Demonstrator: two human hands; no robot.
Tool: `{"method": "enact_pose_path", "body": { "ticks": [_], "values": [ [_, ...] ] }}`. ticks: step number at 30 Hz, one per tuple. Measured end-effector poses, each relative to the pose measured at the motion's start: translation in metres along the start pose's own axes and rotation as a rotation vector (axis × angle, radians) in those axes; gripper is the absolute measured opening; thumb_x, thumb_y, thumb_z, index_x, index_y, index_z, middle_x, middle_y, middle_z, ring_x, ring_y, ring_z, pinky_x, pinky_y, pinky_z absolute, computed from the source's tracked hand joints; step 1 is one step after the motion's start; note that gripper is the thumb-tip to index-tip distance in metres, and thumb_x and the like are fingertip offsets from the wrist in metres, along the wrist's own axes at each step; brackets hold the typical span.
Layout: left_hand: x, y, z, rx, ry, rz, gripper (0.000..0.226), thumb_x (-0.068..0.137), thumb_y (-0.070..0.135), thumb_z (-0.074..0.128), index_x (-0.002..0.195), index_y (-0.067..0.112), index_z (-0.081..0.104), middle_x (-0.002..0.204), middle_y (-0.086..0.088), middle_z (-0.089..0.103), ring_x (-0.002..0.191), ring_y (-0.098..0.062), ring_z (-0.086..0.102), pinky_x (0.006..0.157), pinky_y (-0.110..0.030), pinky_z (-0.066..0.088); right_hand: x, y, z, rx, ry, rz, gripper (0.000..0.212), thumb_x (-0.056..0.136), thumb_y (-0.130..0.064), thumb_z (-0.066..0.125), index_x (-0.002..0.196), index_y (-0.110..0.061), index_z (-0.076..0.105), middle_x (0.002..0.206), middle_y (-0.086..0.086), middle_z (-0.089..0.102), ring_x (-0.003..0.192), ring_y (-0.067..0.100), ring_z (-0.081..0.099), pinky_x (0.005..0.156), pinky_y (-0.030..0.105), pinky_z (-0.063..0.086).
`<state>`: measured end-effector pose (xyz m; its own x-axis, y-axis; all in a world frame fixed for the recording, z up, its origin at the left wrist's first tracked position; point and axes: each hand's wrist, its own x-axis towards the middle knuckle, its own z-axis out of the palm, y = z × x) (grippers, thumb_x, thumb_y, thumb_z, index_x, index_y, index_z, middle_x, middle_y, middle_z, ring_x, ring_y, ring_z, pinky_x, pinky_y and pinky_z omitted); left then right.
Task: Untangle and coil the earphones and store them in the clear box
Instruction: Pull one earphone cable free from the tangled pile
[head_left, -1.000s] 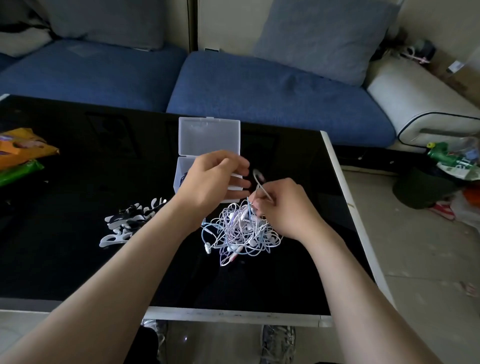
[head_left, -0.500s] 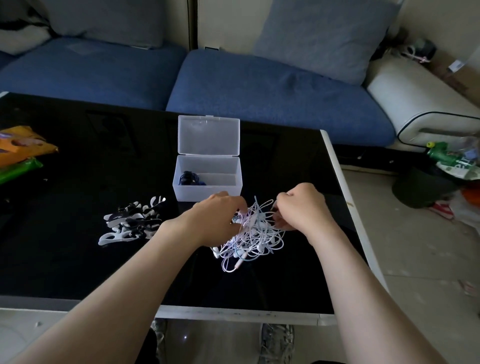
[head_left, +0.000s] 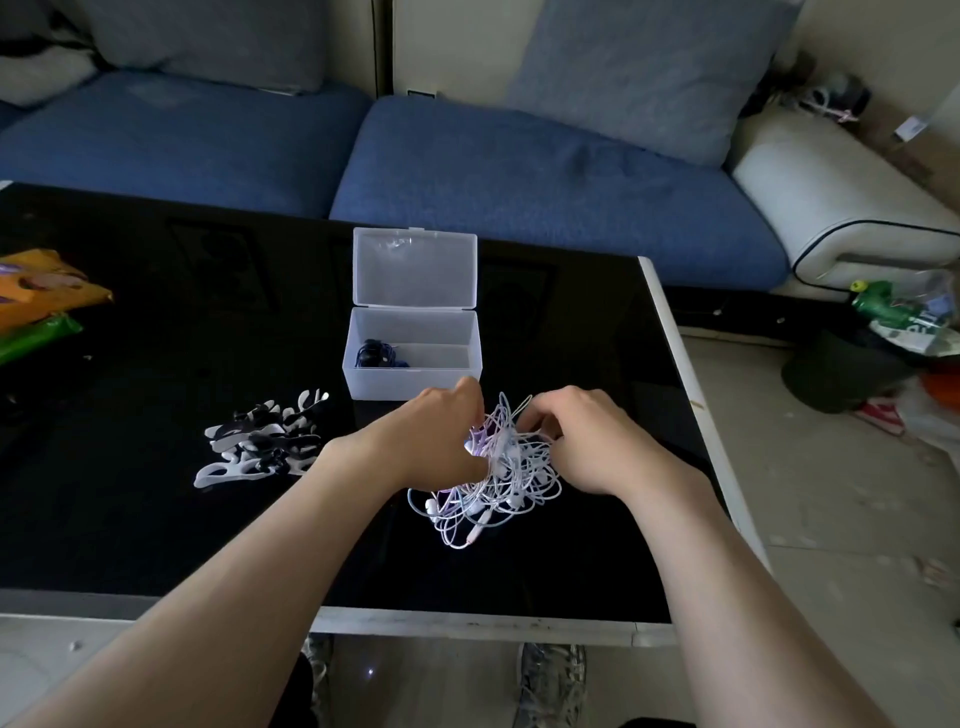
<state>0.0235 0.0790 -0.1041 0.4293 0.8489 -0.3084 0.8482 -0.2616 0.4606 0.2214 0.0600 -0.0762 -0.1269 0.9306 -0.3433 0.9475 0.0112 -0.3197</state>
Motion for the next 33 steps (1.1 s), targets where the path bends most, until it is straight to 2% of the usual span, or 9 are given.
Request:
{"method": "enact_pose_path", "body": {
  "ticks": [2, 5, 9, 13, 18, 23, 27, 30, 33],
  "values": [
    [0.001, -0.001, 0.0, 0.011, 0.006, 0.012, 0.042, 0.09, 0.033, 0.073, 0.123, 0.02, 0.05, 0.121, -0.004, 0.061, 0.109, -0.026, 0.06, 0.09, -0.043, 0.056, 0.001, -0.001, 0.001, 0.104, 0.024, 0.005, 0.032, 0.094, -0.013, 0.055, 0.102, -0.032, 0.08, 0.089, -0.009, 0.069, 0.079, 0.018, 0.067, 0.067, 0.032, 0.052],
    [0.004, -0.001, 0.002, 0.003, 0.006, -0.002, 0.044, 0.092, 0.03, 0.069, 0.128, 0.017, 0.047, 0.118, -0.006, 0.061, 0.106, -0.026, 0.06, 0.084, -0.04, 0.055, 0.003, 0.0, 0.004, 0.145, 0.101, -0.027, 0.017, 0.091, -0.031, 0.064, 0.085, -0.03, 0.079, 0.081, -0.012, 0.074, 0.08, 0.012, 0.072, 0.079, 0.038, 0.062],
    [0.011, -0.002, 0.005, -0.015, 0.018, -0.037, 0.037, 0.1, 0.023, 0.052, 0.136, 0.013, 0.051, 0.12, -0.013, 0.064, 0.108, -0.032, 0.063, 0.09, -0.048, 0.057, 0.001, -0.004, 0.006, 0.09, 0.045, -0.038, 0.017, 0.093, -0.031, 0.066, 0.083, -0.027, 0.079, 0.082, -0.009, 0.074, 0.081, 0.012, 0.069, 0.089, 0.04, 0.058],
    [0.013, -0.008, 0.008, 0.064, 0.06, -0.027, 0.024, 0.101, 0.011, 0.053, 0.114, 0.019, 0.072, 0.107, -0.006, 0.072, 0.1, -0.028, 0.07, 0.086, -0.045, 0.059, 0.002, -0.004, 0.005, 0.037, 0.032, -0.009, 0.017, 0.094, -0.031, 0.065, 0.083, -0.026, 0.077, 0.082, -0.01, 0.071, 0.081, 0.006, 0.06, 0.099, 0.043, 0.047],
    [0.011, -0.011, 0.008, 0.056, 0.165, -0.078, 0.015, 0.094, 0.019, 0.065, 0.091, 0.025, 0.078, 0.1, -0.003, 0.072, 0.091, -0.029, 0.072, 0.082, -0.045, 0.062, 0.002, -0.005, 0.005, 0.108, 0.043, -0.009, 0.014, 0.09, -0.03, 0.069, 0.078, -0.028, 0.077, 0.076, -0.012, 0.071, 0.083, 0.011, 0.068, 0.098, 0.045, 0.056],
    [0.009, -0.004, 0.001, -0.001, 0.375, -0.057, 0.016, 0.099, 0.02, 0.061, 0.096, 0.025, 0.076, 0.099, -0.003, 0.073, 0.096, -0.03, 0.066, 0.083, -0.045, 0.059, 0.004, -0.007, 0.001, 0.084, 0.203, -0.005, 0.015, 0.099, -0.024, 0.061, 0.108, -0.028, 0.072, 0.098, -0.01, 0.07, 0.1, 0.018, 0.065, 0.104, 0.047, 0.047],
    [0.009, 0.004, -0.01, -0.2, 0.531, 0.05, 0.012, 0.101, 0.021, 0.061, 0.093, 0.02, 0.07, 0.083, 0.005, 0.073, 0.081, -0.021, 0.067, 0.08, -0.04, 0.055, 0.008, -0.019, 0.003, 0.513, 0.57, -0.174, 0.044, 0.09, -0.01, 0.066, 0.132, -0.022, 0.061, 0.111, -0.004, 0.071, 0.101, 0.01, 0.07, 0.094, 0.033, 0.059],
    [0.006, 0.015, -0.022, -0.317, 0.642, 0.095, 0.009, 0.1, 0.02, 0.066, 0.092, 0.021, 0.071, 0.08, 0.012, 0.073, 0.077, -0.011, 0.069, 0.079, -0.029, 0.052, 0.009, -0.032, 0.003, 0.788, 0.492, -0.232, 0.054, 0.088, -0.002, 0.07, 0.135, -0.025, 0.057, 0.103, -0.004, 0.075, 0.087, 0.007, 0.075, 0.078, 0.022, 0.06],
    [0.002, 0.022, -0.03, -0.431, 0.738, 0.095, 0.01, 0.1, 0.017, 0.065, 0.093, 0.021, 0.071, 0.076, 0.014, 0.071, 0.074, -0.004, 0.068, 0.071, -0.018, 0.051, 0.012, -0.031, 0.003, 0.706, 0.491, -0.227, 0.041, 0.09, -0.004, 0.072, 0.124, -0.026, 0.065, 0.086, -0.005, 0.077, 0.076, 0.006, 0.074, 0.069, 0.02, 0.057]
  ]
}}
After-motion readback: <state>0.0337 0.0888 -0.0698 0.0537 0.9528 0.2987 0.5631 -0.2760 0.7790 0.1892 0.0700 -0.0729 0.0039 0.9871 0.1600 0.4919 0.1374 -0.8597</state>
